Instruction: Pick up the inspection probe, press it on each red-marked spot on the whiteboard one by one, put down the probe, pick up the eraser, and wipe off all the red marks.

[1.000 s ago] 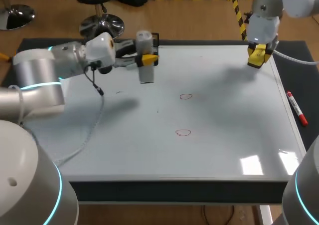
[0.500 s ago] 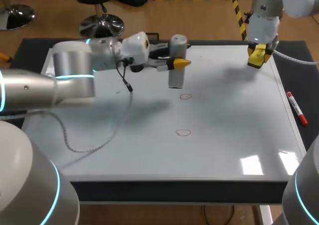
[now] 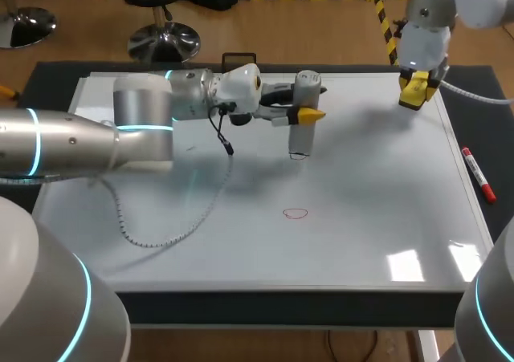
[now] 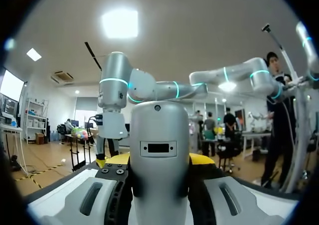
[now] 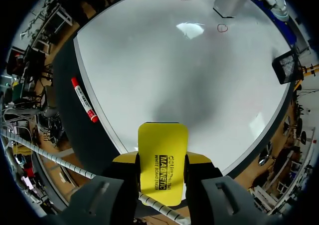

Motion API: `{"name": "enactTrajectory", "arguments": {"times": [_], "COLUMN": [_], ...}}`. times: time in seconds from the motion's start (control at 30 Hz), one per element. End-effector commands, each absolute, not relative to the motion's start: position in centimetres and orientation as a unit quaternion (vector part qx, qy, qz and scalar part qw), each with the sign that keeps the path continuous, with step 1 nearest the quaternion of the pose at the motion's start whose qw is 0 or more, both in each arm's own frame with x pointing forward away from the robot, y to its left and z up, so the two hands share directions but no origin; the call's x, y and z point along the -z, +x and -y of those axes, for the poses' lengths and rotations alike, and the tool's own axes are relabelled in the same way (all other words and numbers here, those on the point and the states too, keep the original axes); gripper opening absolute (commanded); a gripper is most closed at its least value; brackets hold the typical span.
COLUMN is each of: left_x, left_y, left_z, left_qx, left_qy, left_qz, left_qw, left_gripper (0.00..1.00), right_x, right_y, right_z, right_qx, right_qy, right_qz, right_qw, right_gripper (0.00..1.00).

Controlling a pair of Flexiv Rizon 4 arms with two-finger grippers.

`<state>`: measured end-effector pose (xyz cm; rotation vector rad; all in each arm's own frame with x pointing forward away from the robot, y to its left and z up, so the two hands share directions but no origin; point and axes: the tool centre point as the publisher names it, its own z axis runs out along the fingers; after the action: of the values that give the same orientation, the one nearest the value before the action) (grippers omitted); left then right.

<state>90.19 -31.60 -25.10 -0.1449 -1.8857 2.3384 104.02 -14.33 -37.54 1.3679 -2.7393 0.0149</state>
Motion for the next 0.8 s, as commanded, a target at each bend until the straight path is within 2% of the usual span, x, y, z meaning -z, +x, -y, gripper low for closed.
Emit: {"name": "enactTrajectory", "arguments": {"times": [0.03,0.8], "left_x": [25.7,28.4], "left_y": [90.5,91.6], "left_z": [32.0,32.9], "left_qx": [-0.777,-0.754], "left_qy": [-0.051,-0.033], "left_qz": [0.624,0.653], "left_qw": [0.071,0.062], "left_gripper": [0.00,0.00], "right_x": [37.5,37.5], "right_y": [104.1,104.1], "right_z": [14.4,14.4], "right_qx": [-0.006,-0.006], "right_qy": [0.447,0.447], "right_qz": [0.893,0.893], "right_qw": [0.042,0.042], "right_gripper": [0.00,0.00]}}
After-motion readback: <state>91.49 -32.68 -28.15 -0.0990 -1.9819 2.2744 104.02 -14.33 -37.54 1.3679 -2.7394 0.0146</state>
